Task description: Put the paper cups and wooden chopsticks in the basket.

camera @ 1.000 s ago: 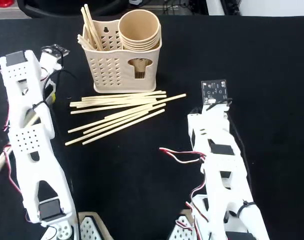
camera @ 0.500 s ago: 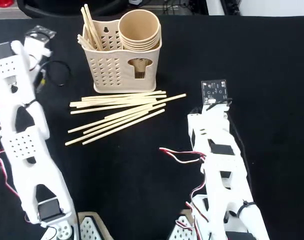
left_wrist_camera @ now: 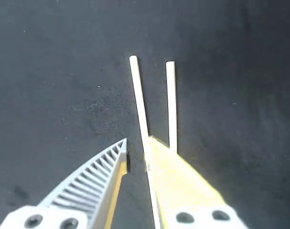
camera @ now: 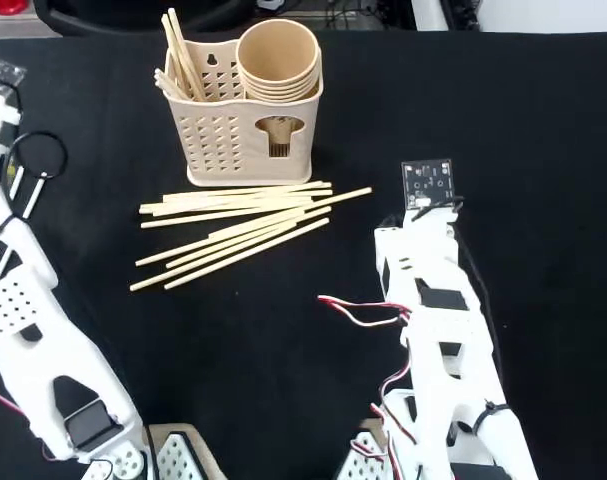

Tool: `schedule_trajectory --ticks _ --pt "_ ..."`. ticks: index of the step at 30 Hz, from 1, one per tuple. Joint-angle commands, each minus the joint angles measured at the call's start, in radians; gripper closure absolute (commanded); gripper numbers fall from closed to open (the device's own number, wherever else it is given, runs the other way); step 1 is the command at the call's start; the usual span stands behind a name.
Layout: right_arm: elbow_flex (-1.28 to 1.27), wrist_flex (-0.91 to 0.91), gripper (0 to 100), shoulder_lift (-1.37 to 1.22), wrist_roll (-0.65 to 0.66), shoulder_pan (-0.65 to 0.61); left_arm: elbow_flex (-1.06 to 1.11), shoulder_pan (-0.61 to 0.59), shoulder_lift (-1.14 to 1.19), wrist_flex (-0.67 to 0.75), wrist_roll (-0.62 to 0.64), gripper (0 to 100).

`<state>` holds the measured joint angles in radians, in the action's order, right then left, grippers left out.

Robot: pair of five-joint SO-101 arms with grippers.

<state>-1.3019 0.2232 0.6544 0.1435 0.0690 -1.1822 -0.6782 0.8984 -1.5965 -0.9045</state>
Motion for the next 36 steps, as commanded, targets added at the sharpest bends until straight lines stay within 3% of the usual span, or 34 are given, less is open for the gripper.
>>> schedule_trajectory --ticks 1,20,29,32,36 --pt "0.004 -0.015 98.5 0.019 -0.003 0.009 -0.015 -0.019 0.002 0.049 -0.006 88" --pt "0.002 -0.015 98.5 0.019 -0.003 0.011 -0.015 -0.012 0.244 0.338 -0.002 88" --pt "0.002 -0.015 98.5 0.019 -0.003 0.011 0.013 -0.005 0.295 0.219 -0.011 88" --pt "0.002 -0.015 98.5 0.019 -0.003 0.012 0.004 -0.007 0.345 0.157 -0.074 89" --pt "0.002 -0.015 98.5 0.019 -0.003 0.012 0.002 -0.005 0.373 0.086 -0.15 97"
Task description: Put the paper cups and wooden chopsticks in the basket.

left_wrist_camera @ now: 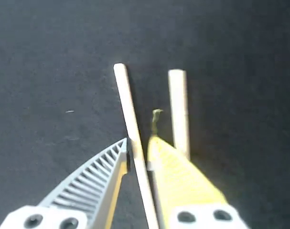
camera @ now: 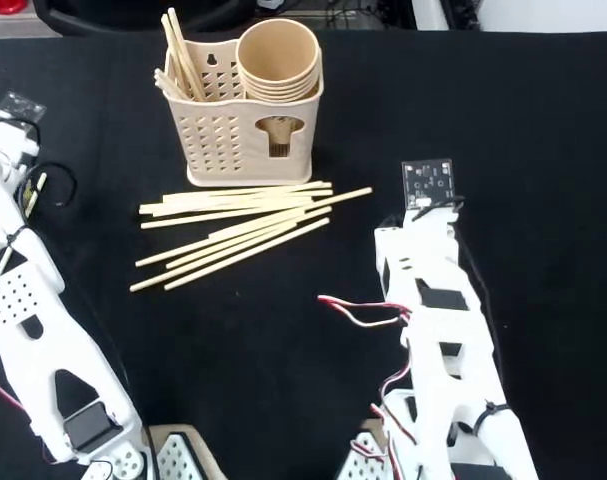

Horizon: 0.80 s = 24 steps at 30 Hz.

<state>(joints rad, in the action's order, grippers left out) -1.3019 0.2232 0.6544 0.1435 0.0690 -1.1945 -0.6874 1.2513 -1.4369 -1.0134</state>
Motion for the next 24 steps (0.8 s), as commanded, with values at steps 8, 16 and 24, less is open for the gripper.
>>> schedule_trajectory --ticks 8,16,24 --pt "0.002 -0.015 98.5 0.019 -0.003 0.012 -0.027 -0.001 0.015 -0.195 -0.043 97" --pt "0.002 -0.015 98.5 0.019 -0.003 0.012 -0.269 -0.005 0.015 -0.321 0.063 97" --pt "0.002 -0.015 98.5 0.019 -0.003 0.012 -0.444 -0.007 0.015 -0.322 0.16 97"
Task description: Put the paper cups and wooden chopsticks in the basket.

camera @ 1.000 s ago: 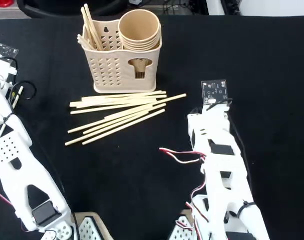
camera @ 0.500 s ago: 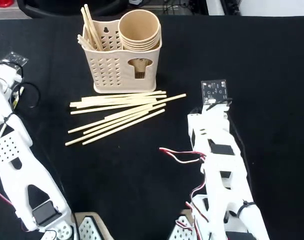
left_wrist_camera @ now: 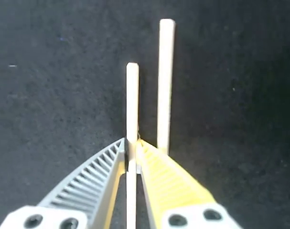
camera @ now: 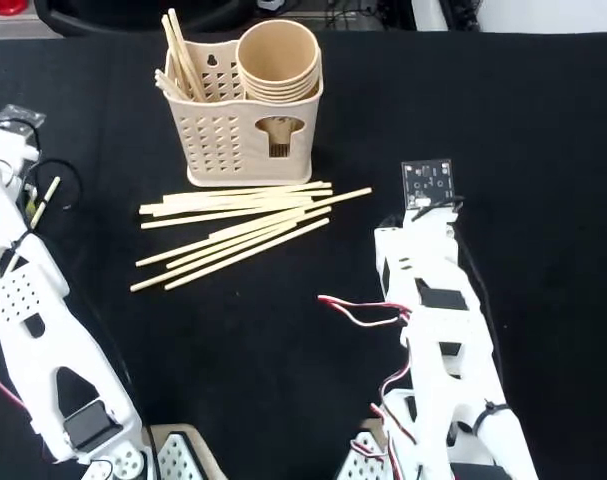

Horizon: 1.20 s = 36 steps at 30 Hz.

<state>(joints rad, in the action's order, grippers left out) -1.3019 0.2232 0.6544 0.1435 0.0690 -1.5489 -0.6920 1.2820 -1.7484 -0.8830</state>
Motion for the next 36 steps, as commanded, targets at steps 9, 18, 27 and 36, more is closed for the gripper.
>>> schedule_trajectory --ticks 9,18,27,36 --pt "0.004 -0.015 98.5 0.019 -0.003 0.012 -0.119 0.01 -0.127 -0.011 0.278 97" --pt "0.004 -0.015 98.5 0.019 -0.003 0.011 -0.114 0.119 -0.531 -0.009 0.641 97" --pt "0.004 -0.015 98.5 0.019 -0.003 0.009 -0.114 0.285 -0.956 -0.008 0.918 97" --pt "0.002 -0.015 98.5 0.019 -0.003 0.009 -0.114 0.59 -1.188 0.226 1.039 97"
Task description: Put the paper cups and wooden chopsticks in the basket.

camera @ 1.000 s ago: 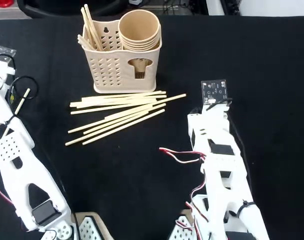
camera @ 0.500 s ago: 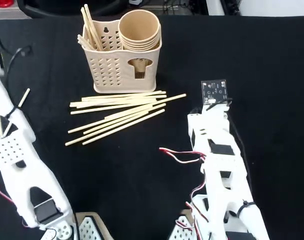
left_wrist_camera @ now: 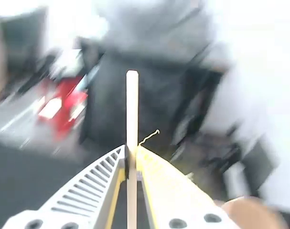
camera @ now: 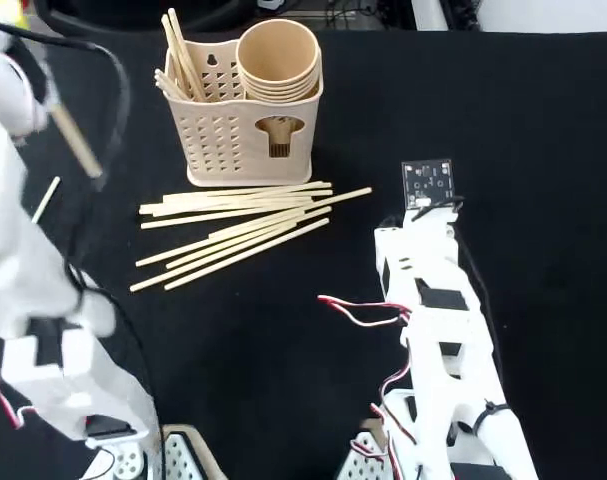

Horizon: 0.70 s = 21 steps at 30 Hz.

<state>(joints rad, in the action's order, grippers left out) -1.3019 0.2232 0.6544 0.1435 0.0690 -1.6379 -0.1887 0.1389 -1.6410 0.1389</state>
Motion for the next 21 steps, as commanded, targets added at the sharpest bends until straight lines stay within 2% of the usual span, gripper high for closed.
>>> schedule_trajectory --ticks 1,5,8,15,21 --pt "0.002 -0.015 98.5 0.019 -0.003 0.009 -0.022 0.11 -0.038 0.176 0.012 97" --pt "0.004 -0.015 98.5 0.019 -0.003 0.011 0.084 0.151 0.061 0.4 0.017 97" --pt "0.004 -0.015 98.5 0.019 -0.003 0.011 0.153 0.166 0.157 0.502 0.017 97" --pt "0.005 -0.015 98.5 0.019 -0.003 0.011 0.154 0.168 0.307 0.605 0.017 97" --pt "0.008 -0.018 98.5 0.019 -0.003 0.012 0.137 0.143 0.379 0.586 0.023 97"
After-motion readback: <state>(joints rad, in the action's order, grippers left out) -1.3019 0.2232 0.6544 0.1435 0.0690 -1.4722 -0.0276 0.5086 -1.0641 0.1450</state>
